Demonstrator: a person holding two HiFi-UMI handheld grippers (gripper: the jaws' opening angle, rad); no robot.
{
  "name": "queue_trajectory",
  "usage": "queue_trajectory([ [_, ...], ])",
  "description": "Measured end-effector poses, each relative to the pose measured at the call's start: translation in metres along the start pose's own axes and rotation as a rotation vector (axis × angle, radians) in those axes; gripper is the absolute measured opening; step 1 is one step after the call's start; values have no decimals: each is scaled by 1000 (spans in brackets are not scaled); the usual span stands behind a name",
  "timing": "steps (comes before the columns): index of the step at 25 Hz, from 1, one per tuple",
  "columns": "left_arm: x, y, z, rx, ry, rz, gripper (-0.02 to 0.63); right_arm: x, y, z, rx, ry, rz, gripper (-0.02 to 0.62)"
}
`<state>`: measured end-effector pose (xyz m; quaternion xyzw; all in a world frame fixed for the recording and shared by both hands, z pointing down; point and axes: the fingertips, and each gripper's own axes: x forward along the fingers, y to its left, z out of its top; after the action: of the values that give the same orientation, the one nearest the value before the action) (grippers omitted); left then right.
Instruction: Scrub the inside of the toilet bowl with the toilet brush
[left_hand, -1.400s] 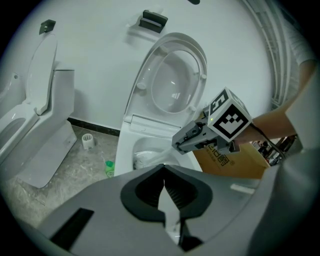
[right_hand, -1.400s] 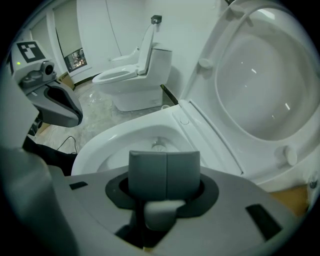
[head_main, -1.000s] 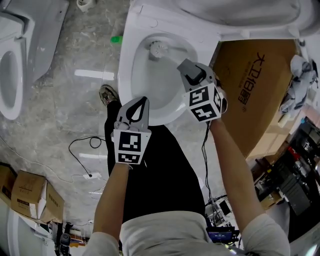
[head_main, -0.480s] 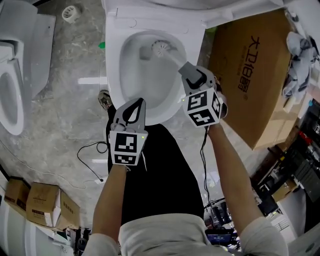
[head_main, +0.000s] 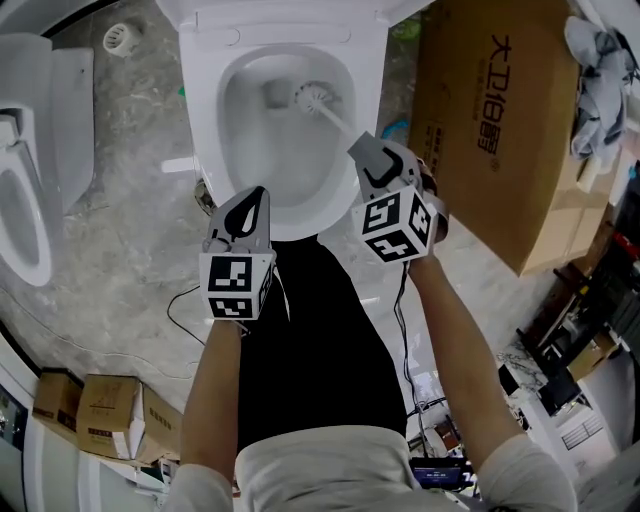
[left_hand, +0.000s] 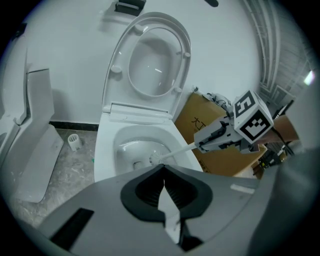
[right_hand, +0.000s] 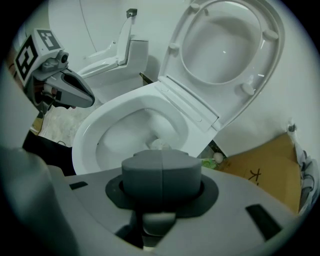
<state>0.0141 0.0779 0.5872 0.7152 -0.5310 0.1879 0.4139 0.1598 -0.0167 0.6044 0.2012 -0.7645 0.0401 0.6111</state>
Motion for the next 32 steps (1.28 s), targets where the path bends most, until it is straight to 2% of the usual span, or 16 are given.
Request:
queue_trajectory([
  [6,5,-5,-7,20,22,-19,11,-3,23,-17,23,11,30,146],
  [11,3,-6,-9,33,37,-28,11,-4,59,-28,39,34,91,146],
  [17,-3,6,-2,48,40,-26,11,-9,98,-24,58,44,136,146],
  [24,-15,24,4,46,36,-28,11,-17,135,13,70,6,166,146],
  [32,-33,41,5,61,39,-35,11,-2,122,72,72,-31,130,146],
])
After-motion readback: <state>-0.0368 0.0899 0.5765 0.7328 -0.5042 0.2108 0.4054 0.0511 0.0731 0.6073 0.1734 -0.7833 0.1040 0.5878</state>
